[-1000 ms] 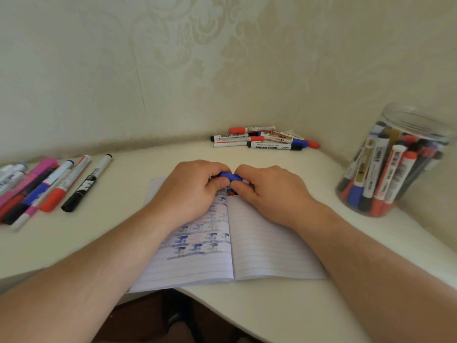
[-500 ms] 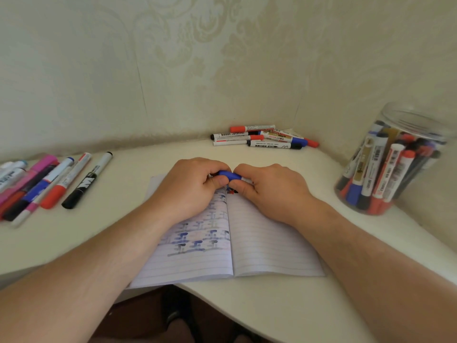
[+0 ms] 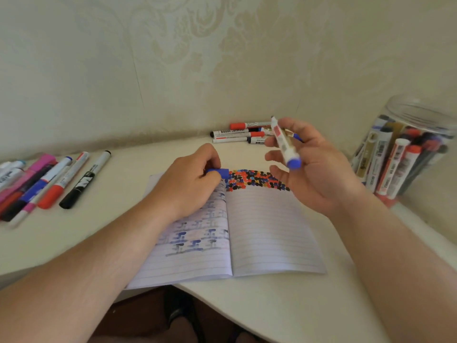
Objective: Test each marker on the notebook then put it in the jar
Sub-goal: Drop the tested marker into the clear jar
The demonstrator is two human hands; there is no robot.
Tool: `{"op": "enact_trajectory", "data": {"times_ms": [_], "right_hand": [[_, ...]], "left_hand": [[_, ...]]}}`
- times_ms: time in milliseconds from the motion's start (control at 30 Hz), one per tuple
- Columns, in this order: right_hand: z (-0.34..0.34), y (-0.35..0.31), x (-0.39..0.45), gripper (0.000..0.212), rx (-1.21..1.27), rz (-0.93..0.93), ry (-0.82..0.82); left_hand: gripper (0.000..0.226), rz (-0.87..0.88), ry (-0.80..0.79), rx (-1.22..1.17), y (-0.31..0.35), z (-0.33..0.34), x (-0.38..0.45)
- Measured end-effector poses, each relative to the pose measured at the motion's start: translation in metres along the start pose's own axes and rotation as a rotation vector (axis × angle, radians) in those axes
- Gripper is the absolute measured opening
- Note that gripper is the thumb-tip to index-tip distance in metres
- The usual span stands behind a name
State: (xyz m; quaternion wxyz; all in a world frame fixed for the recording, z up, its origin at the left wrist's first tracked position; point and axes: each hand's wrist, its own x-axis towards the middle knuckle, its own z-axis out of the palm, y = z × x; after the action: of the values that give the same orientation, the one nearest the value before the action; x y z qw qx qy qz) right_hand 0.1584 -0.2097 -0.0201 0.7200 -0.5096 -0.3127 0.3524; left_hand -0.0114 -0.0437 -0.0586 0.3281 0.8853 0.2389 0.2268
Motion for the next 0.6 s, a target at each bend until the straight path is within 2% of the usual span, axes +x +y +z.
{"op": "enact_trajectory", "data": {"times_ms": [67,133,167,300,467,600], "right_hand": [[-0.002,0.004,0.002,0.053,-0.010,0.004,-0.012],[-0.005,0.011,0.004,0.020,-0.095,-0.027,-0.008],[-0.007,0.013,0.005,0.009,-0.107,-0.023,-0.008],[-0.008,0.018,0.008,0.028,-0.221,0.026,0.026],[-0.002,0.022,0.005,0.031,-0.579,0.004,0.108],[0.001,0.027,0.006,0.027,-0.697,0.007,0.175]], "left_hand": [[0.024,0.022,-0.084,0.036,0.001,0.001,-0.001],[0.040,0.051,-0.160,0.111,0.002,0.002,-0.001],[0.041,0.064,-0.187,0.155,0.003,0.003,0.000],[0.037,0.101,-0.190,0.342,0.004,0.008,0.000],[0.043,0.095,-0.165,0.371,0.004,0.010,0.000],[0.056,0.089,-0.190,0.378,0.003,0.011,0.002]]}}
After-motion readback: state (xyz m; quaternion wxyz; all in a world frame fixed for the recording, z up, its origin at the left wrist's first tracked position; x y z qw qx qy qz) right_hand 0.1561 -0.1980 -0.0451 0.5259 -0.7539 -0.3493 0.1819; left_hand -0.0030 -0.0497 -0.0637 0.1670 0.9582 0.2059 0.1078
